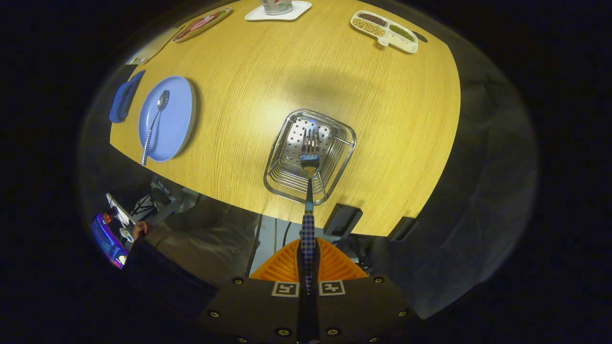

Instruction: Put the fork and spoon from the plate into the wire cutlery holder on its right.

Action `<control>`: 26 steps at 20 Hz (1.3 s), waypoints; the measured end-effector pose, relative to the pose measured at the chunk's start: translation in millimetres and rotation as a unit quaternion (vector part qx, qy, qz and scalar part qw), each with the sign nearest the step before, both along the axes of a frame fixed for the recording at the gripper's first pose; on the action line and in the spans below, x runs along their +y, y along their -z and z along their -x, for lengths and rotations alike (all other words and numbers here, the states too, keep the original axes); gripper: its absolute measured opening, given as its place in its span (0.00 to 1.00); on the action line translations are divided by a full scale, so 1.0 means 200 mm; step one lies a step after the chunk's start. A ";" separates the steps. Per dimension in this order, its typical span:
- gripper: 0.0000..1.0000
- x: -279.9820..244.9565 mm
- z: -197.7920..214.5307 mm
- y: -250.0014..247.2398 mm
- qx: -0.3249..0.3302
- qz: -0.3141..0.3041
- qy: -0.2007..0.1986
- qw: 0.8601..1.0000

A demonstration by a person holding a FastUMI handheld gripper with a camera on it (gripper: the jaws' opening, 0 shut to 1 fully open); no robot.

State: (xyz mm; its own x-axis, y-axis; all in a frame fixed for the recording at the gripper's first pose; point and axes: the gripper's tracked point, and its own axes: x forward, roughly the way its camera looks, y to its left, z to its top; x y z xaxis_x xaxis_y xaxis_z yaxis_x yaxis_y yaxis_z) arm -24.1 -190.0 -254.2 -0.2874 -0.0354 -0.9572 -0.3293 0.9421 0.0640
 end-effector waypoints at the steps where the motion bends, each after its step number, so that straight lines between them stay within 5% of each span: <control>1: 0.01 0.02 -0.01 0.01 0.009 -0.002 0.004 1.000; 13: 0.09 0.04 -0.10 0.10 0.054 0.014 0.015 0.998; 26: 0.19 0.02 -0.12 -0.02 0.016 0.003 0.025 1.000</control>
